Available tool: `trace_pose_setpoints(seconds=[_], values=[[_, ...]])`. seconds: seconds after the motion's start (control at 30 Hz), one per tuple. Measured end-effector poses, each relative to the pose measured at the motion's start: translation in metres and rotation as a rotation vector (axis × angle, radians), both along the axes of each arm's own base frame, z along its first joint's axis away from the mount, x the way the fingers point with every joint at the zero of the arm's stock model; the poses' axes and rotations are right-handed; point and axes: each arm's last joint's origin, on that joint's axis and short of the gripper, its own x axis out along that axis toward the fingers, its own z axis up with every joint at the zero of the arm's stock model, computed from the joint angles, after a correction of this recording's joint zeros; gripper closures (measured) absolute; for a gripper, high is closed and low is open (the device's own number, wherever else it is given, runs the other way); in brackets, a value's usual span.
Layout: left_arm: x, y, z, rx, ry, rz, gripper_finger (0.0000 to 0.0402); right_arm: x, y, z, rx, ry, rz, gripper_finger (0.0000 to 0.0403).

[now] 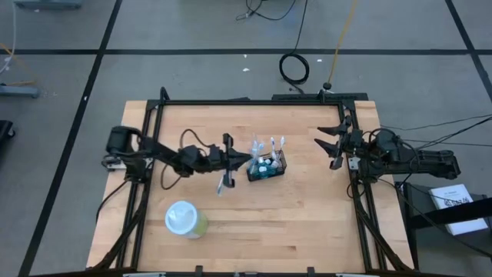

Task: Pick & Place toothbrushing station
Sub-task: Put the blue toothbrush into the black mesh organizer

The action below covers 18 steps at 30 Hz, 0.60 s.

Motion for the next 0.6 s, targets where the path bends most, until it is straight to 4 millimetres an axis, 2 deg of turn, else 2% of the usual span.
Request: trace_pose_setpoints(seconds=[0.2,0.6], values=[[0.025,0.004,-0.01,0.001,0.011,-0.059,0.0399,0.002,0.0,0.0,0.0,-0.003,0.0,0.022],[0.034,0.009,-0.047,-0.058,0.125,-0.014,0.0399,0.003,0.0,0.0,-0.001,0.004,0.0,0.022]])
